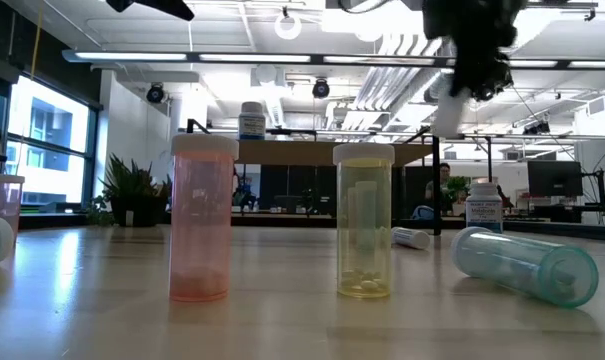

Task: Pick and place medicine bottles onto shelf by color
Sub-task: Put the top transparent pill bottle on the shelf

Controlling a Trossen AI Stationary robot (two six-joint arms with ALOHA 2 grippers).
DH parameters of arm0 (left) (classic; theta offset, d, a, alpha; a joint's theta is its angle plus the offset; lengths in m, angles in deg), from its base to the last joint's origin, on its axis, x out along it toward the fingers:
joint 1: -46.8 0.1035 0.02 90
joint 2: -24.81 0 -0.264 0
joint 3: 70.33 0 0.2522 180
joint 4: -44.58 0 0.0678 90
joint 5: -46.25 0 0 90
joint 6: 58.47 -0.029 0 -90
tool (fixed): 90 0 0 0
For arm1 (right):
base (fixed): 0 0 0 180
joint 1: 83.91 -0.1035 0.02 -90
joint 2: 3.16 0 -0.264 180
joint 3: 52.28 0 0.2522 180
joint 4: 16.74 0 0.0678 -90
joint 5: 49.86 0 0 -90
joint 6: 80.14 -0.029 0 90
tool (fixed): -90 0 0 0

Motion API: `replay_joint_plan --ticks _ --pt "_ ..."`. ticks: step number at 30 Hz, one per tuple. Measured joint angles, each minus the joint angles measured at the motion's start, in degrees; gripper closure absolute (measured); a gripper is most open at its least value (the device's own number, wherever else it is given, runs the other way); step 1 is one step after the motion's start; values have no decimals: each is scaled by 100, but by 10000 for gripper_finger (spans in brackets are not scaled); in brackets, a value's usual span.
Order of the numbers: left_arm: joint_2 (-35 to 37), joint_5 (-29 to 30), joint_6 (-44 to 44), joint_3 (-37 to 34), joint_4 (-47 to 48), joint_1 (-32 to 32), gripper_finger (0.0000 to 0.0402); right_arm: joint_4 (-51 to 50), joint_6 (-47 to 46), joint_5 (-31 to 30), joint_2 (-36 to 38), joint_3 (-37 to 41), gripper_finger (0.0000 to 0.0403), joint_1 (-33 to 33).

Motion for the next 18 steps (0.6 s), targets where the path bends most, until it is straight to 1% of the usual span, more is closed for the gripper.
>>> replay_joint_plan --ticks 5,11,14,18 --pt "0 -220 -8 0 1 73 186 -2 964 -88 0 -661 284 801" --pt "-2 -228 -5 0 -1 80 186 19 1940 -511 -62 -1531 284 1623" --pt "-1 -231 -2 0 -1 80 186 14 2361 -636 -249 -2060 284 1986" --pt "-2 -233 -2 0 -1 80 186 -105 2817 -672 -695 -2763 284 2441"
